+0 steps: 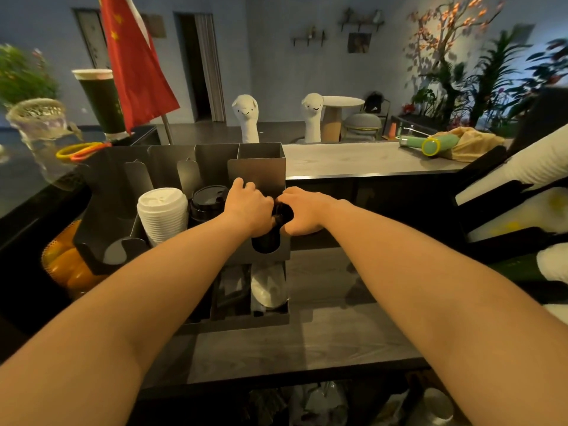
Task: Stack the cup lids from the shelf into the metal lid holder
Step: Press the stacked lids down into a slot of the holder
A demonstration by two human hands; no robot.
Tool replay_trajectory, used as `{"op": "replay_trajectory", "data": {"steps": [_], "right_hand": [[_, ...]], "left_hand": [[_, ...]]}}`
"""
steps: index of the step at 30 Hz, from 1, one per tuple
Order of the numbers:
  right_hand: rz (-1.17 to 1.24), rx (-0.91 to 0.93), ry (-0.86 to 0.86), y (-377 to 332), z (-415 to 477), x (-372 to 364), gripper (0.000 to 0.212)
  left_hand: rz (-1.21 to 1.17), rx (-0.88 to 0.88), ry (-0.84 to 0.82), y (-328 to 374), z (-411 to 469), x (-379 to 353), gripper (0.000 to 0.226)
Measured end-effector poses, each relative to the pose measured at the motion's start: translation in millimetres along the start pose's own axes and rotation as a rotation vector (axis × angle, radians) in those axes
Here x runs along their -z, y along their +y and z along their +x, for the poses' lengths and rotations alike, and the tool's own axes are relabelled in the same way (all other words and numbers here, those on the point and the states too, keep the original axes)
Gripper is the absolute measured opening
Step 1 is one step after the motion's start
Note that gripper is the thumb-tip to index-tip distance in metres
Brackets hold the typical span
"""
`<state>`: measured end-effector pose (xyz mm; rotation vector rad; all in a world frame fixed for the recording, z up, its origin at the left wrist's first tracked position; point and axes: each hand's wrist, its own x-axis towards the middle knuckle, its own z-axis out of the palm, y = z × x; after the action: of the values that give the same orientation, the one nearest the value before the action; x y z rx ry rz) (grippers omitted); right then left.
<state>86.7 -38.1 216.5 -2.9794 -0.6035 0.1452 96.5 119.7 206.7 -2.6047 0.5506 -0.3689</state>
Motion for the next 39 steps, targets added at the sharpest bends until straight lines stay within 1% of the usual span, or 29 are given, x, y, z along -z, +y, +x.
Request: {"op": "replay_trajectory", "data": {"steps": [4,6,9,12,15,21,26,30,33,36,39], "right_hand": [[0.021,0.021,0.008,-1,3,1,0.076],[0.052,0.037,0.011,-1,3,2,0.067],[0.069,0.051,0.015,2,3,3,0.051],[0.091,0.068,0.031,7,1,6,0.05],[0.081,0.072,0.034,10,1,7,0.048],[0.027,0.086,0.034,5,5,4,0.053],[-0.061,0.068,0.013,2,2,1,0.064],[-0.043,0.066,0.01,3,2,-1,0.065],[-0.023,0.053,0.019,4,1,-4,0.073],[0.037,0.032,0.088,7,-4,-6,0.079],[0.15,-0.039,0.188,10,-16,-9,0.073]], "left_hand": [[0.1,0.03,0.023,0,3,-5,0.044],[0.105,0.039,0.027,1,3,-5,0.041],[0.034,0.036,0.035,3,3,-9,0.039],[-0.066,0.007,0.076,5,2,-17,0.041],[-0.076,-0.014,0.1,7,-1,-21,0.043],[-0.055,-0.025,0.086,0,-2,-20,0.045],[-0.001,-0.102,0.194,0,-8,-22,0.047],[-0.047,-0.086,0.186,0,-5,-24,0.046],[-0.124,-0.056,0.18,0,-2,-24,0.043],[-0.221,-0.039,0.211,-2,-2,-24,0.043],[-0.239,-0.044,0.279,-3,-6,-24,0.05]]}}
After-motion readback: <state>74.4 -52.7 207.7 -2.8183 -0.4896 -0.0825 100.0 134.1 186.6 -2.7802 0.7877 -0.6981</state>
